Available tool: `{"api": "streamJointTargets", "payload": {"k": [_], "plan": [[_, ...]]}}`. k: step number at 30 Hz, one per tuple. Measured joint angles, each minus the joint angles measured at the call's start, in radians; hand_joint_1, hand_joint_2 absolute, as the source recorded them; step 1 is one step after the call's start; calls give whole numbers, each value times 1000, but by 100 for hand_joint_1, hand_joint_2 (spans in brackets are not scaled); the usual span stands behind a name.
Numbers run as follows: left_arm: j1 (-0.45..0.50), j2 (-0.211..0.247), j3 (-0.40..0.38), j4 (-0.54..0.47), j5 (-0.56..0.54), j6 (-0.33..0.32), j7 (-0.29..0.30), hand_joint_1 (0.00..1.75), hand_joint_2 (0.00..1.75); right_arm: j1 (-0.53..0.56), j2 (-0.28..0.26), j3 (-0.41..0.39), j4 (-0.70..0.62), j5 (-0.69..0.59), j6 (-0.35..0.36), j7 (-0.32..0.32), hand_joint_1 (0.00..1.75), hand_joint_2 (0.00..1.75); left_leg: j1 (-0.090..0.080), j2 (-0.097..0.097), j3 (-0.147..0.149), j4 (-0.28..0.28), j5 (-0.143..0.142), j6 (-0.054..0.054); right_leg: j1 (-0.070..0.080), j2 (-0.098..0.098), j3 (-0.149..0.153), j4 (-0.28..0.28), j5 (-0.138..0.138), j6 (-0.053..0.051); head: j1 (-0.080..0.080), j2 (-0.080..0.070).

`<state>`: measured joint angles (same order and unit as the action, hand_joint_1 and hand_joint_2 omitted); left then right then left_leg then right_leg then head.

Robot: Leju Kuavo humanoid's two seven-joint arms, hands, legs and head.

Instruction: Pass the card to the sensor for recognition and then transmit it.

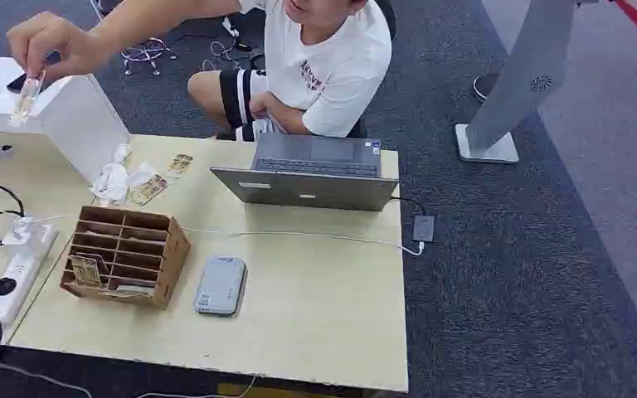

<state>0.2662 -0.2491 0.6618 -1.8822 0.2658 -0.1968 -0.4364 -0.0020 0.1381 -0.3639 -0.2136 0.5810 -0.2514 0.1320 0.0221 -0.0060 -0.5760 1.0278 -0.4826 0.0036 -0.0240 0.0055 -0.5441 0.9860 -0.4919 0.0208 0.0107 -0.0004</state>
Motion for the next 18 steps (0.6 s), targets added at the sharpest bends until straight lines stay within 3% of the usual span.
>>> {"api": "streamJointTargets", "payload": {"k": [18], "plan": [[-239,138,-289,85,-476,231,108,0,175,-5,0,42,6,89,30,23,0,175,0,0,0,0,1,-1,0,1,1,0,1,-1,0,0]]}}
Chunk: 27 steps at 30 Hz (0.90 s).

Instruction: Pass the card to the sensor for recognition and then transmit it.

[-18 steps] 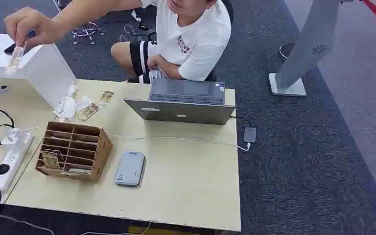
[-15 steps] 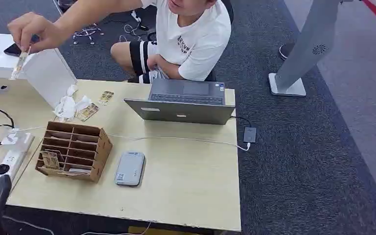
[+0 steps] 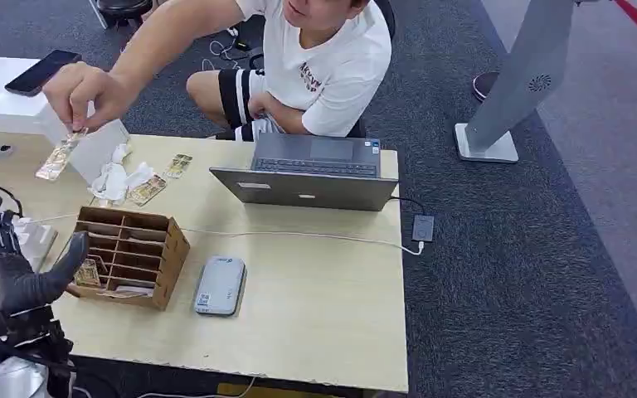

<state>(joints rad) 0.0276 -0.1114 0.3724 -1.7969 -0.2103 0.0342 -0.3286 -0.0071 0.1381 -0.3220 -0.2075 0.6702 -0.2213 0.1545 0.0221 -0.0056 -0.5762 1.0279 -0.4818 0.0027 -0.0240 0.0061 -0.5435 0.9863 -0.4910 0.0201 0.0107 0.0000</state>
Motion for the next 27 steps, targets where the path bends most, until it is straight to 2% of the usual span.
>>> {"api": "streamJointTargets", "payload": {"k": [7,13,23,27], "plan": [[-81,66,-105,73,-186,100,53,0,175,-3,0,19,1,38,5,4,0,175,0,0,0,0,0,0,0,0,0,0,0,0,0,0],[-108,138,-174,113,-350,204,98,0,175,-4,0,37,1,78,15,10,0,175,0,0,0,0,0,0,0,0,0,0,0,0,0,0],[-140,288,-274,173,-642,392,172,0,175,-4,10,81,2,161,27,19,0,175,0,0,0,0,0,0,0,0,0,1,0,0,0,0],[-160,345,-316,200,-754,445,196,0,175,-4,13,100,4,193,36,19,0,175,0,1,0,0,0,0,0,0,0,1,0,0,0,0]]}}
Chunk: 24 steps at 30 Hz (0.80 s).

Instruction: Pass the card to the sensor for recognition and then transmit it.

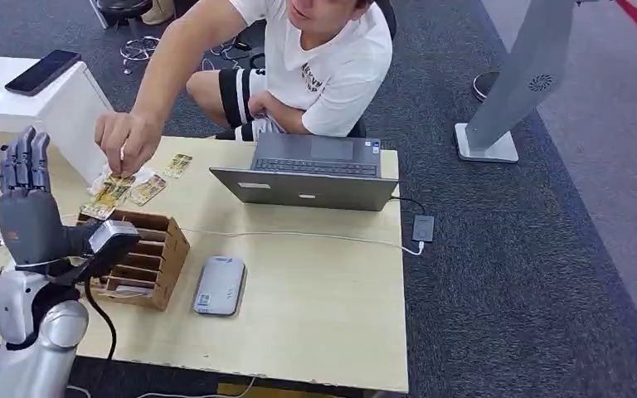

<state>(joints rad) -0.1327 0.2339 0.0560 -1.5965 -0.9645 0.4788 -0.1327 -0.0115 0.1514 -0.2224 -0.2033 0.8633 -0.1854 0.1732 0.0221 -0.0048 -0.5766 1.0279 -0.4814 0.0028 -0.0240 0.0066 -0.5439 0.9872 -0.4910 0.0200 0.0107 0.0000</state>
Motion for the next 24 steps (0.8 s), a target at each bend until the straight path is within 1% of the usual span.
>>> {"api": "streamJointTargets", "payload": {"k": [4,5,8,9,16,24], "plan": [[-33,48,-48,23,-121,28,29,0,175,0,1,11,2,28,3,-3,0,175,0,0,0,0,0,0,0,0,0,0,0,0,0,0],[-39,59,-63,28,-155,32,40,175,175,0,1,16,2,37,3,-4,0,175,0,0,0,0,0,0,0,0,0,0,0,0,0,0],[-49,86,-95,35,-233,35,64,175,175,1,1,23,3,56,6,-6,0,175,0,0,0,0,0,0,0,0,0,0,0,0,0,0],[-50,94,-104,37,-239,34,71,175,175,1,1,24,4,58,6,-6,0,175,0,0,0,0,0,0,0,1,0,0,0,0,0,0],[-57,122,-131,43,-236,24,76,175,175,2,2,25,9,60,11,6,0,175,0,1,0,0,0,0,0,2,-1,0,0,0,0,0],[-75,129,-152,45,-234,15,76,175,175,4,2,25,11,71,20,18,0,175,0,1,0,0,0,0,0,2,0,0,0,0,0,0]]}}
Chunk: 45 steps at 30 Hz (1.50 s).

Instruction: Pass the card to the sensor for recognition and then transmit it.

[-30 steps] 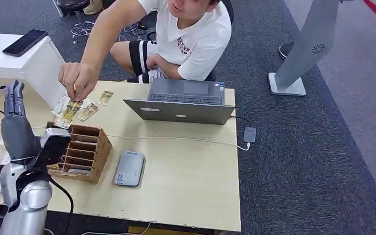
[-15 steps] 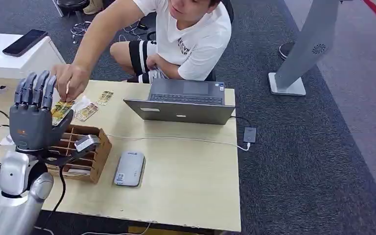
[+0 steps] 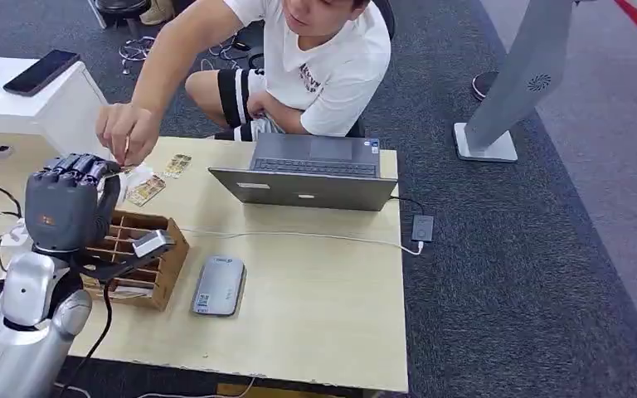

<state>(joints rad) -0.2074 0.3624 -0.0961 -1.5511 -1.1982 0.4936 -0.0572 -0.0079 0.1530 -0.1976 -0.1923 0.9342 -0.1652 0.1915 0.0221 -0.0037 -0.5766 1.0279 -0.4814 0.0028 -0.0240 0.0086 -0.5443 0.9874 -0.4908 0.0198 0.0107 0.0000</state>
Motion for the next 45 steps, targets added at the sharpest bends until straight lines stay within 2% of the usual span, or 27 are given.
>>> {"api": "streamJointTargets", "payload": {"k": [11,18,21,25,33,39,45], "plan": [[-10,-3,-22,15,3,-12,-5,175,175,-1,2,0,0,2,-4,-16,0,175,0,0,0,0,0,0,0,0,0,0,0,0,0,0],[17,-14,-40,15,20,-12,0,175,175,-1,3,3,0,2,-5,-6,0,175,0,0,0,0,0,0,0,0,0,0,0,0,0,0],[47,-20,-64,14,7,-54,-7,175,175,-1,5,3,0,2,-6,2,0,175,0,0,0,0,0,0,0,0,0,0,0,0,0,0],[78,-48,-135,17,-32,-98,5,175,175,-1,10,3,0,3,-13,4,0,175,0,0,-1,0,0,0,0,0,-1,0,0,0,0,0],[60,-101,-261,87,-31,-204,56,175,175,-2,15,3,0,19,-18,2,0,175,0,0,0,0,0,0,0,0,0,0,0,0,0,0],[44,-114,-298,123,-16,-240,72,175,175,-1,15,3,0,19,-16,5,0,175,0,0,0,0,0,0,0,0,-1,0,0,-1,0,0],[40,-114,-314,163,-5,-335,112,175,175,0,19,3,0,21,-13,21,0,175,0,0,-1,0,0,0,0,0,-1,0,0,-1,0,0]]}}
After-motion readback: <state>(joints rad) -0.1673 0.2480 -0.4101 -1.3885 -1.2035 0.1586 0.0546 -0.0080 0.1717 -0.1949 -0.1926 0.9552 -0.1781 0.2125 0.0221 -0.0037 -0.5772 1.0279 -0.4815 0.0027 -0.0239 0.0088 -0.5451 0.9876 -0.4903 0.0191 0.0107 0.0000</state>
